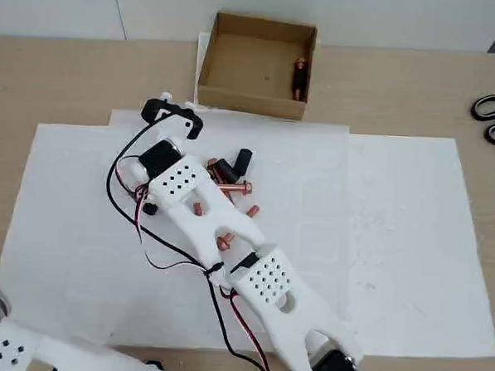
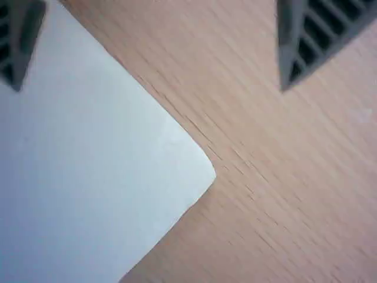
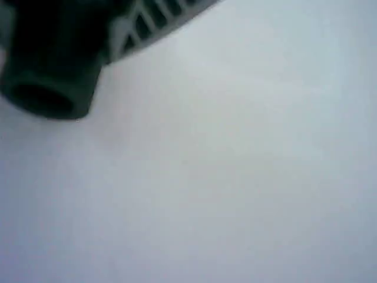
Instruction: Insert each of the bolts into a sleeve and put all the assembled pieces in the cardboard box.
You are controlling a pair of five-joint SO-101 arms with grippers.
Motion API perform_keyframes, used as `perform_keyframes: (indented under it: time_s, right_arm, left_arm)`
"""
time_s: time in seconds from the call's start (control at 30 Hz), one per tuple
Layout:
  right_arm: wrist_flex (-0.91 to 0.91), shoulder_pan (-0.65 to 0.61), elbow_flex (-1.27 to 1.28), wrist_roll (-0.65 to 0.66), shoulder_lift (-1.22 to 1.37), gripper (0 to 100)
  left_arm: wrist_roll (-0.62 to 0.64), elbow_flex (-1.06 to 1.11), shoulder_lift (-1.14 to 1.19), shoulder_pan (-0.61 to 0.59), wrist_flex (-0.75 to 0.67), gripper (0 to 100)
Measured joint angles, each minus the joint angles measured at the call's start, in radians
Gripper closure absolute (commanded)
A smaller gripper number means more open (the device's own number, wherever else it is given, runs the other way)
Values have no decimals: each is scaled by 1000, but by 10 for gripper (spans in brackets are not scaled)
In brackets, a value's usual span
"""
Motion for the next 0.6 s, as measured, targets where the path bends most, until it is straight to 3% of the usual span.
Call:
perform_keyframes:
  time_s: [0.2, 0.37, 0.6]
  right_arm:
    - [-12, 0, 0, -2, 3, 902]
    - [-40, -2, 2, -2, 20, 816]
    - [-44, -3, 2, 2, 18, 864]
  left_arm:
    - [0, 0, 0, 0, 0, 735]
    - [0, 0, 0, 0, 0, 735]
    - [0, 0, 0, 0, 0, 735]
